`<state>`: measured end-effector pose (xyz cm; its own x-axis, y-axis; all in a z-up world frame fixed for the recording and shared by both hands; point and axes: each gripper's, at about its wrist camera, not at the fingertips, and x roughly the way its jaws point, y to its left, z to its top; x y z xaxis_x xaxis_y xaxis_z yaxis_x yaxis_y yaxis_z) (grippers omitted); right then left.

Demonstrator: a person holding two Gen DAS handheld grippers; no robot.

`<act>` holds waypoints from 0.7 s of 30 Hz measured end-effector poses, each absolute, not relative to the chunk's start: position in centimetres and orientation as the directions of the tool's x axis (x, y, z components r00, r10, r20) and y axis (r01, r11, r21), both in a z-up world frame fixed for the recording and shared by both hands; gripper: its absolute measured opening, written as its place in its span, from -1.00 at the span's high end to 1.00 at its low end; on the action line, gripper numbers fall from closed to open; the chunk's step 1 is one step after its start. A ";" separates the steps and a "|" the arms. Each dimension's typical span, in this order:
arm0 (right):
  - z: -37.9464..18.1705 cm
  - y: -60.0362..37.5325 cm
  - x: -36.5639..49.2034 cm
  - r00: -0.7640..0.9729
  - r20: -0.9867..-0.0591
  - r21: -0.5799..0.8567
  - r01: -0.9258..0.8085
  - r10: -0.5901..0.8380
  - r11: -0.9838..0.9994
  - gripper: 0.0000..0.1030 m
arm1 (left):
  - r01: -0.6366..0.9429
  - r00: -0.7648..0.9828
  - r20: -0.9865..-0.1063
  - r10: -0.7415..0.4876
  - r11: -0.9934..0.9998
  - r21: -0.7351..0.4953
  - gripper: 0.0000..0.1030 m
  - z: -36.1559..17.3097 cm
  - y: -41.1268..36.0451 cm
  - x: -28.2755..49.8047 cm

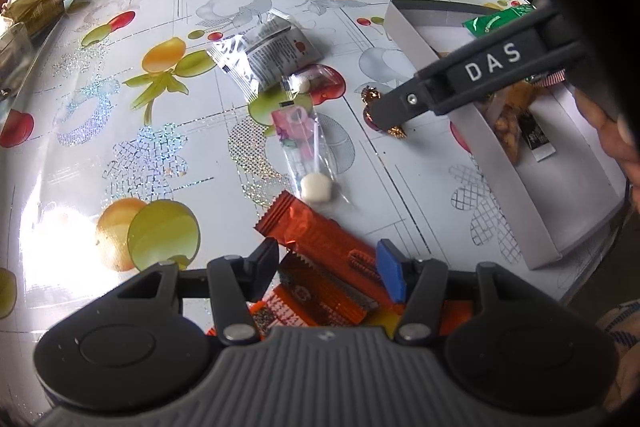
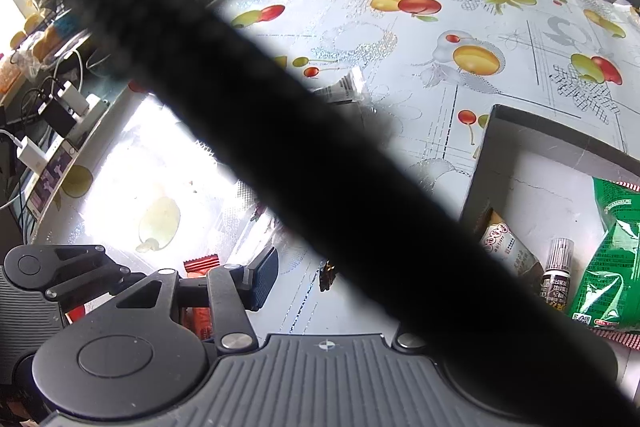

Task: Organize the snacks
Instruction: 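Grasp the orange square packet with left tool while right tool grasps the long orange bar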

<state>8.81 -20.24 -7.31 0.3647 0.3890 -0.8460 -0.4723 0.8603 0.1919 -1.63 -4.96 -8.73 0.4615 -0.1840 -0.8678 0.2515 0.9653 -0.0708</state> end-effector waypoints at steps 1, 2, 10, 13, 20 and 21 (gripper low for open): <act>-7.3 -20.2 8.8 0.364 -0.846 0.192 -0.475 0.390 0.859 -0.05 | 0.250 0.461 -0.868 -0.184 0.966 -0.072 -0.03 -8.7 -5.0 -1.6; -7.3 -20.2 8.9 0.363 -0.846 0.191 -0.477 0.390 0.858 -0.07 | 0.248 0.461 -0.867 -0.187 0.966 -0.076 -0.03 -8.8 -5.0 -1.7; -7.0 -20.1 8.8 0.360 -0.842 0.202 -0.483 0.403 0.852 -0.08 | 0.238 0.483 -0.854 -0.193 0.968 -0.084 -0.03 -8.0 -4.4 -1.6; -6.7 -19.8 8.3 0.348 -0.839 0.205 -0.508 0.418 0.836 -0.08 | 0.218 0.486 -0.854 -0.186 0.972 -0.087 -0.03 -7.3 -3.8 -2.1; -6.3 -18.3 6.5 0.342 -0.836 0.181 -0.567 0.429 0.804 -0.08 | 0.209 0.463 -0.869 -0.176 0.974 -0.086 -0.03 -7.5 -3.5 -4.0; -6.3 -18.2 6.3 0.338 -0.835 0.184 -0.571 0.434 0.800 -0.08 | 0.207 0.464 -0.869 -0.174 0.975 -0.085 -0.03 -7.4 -3.5 -4.2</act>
<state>6.32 -18.15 -6.27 0.3383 0.4336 -0.8352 -0.5708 0.8002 0.1843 -4.17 -3.49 -7.45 0.4639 -0.1739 -0.8687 0.2071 0.9747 -0.0846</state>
